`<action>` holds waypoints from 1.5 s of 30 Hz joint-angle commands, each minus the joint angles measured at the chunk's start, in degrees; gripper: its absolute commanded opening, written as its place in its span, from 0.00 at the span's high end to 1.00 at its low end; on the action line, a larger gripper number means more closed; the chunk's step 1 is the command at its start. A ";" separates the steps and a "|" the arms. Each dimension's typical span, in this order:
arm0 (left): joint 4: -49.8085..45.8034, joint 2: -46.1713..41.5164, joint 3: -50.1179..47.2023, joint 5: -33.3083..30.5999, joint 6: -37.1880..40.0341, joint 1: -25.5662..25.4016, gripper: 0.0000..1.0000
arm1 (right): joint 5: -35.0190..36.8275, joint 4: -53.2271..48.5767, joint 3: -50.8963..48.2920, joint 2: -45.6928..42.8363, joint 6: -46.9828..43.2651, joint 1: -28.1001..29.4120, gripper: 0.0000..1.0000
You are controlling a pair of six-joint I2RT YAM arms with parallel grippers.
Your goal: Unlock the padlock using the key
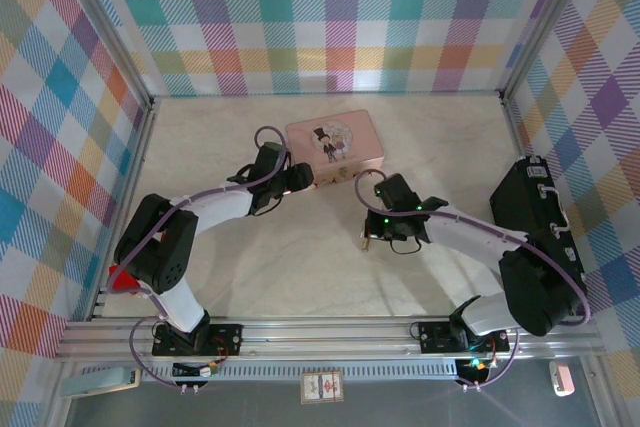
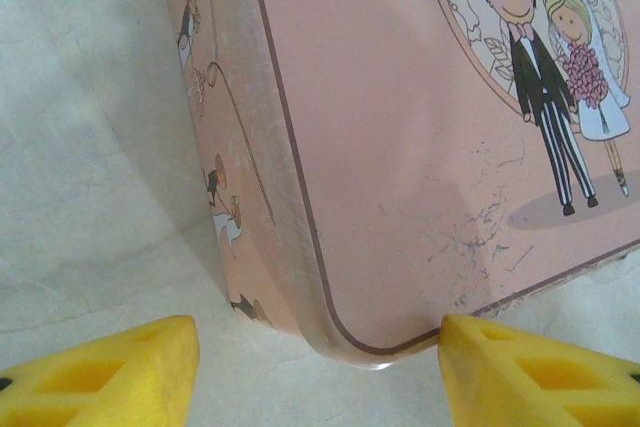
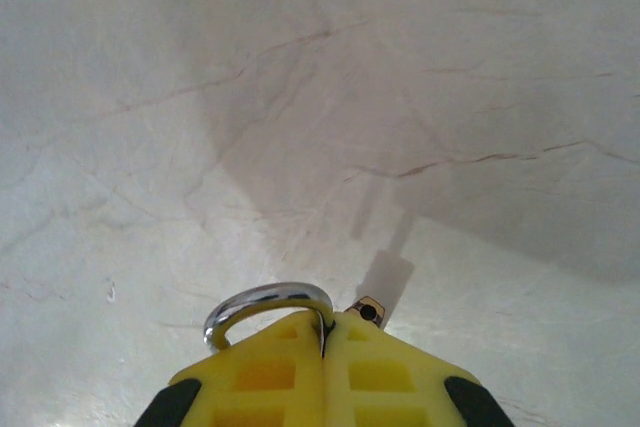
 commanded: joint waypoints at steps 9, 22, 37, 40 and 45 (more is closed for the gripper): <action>-7.70 -19.08 -7.46 1.32 4.73 0.50 0.29 | 1.81 -4.84 7.09 8.19 -6.67 5.61 1.00; -13.58 -53.13 -27.57 -10.30 5.78 0.59 0.27 | 4.72 -9.26 12.51 15.33 -8.47 10.49 1.00; -15.07 -62.94 -32.91 -9.26 8.84 0.59 0.25 | 6.28 -11.34 14.12 11.40 -11.06 10.98 0.82; -15.82 -63.20 -32.61 -9.59 8.99 0.59 0.25 | 6.96 -12.49 14.66 10.48 -11.25 11.03 0.82; -16.72 -64.65 -32.09 -8.83 8.73 0.62 0.25 | 4.95 -12.93 15.23 4.28 -15.22 10.95 0.81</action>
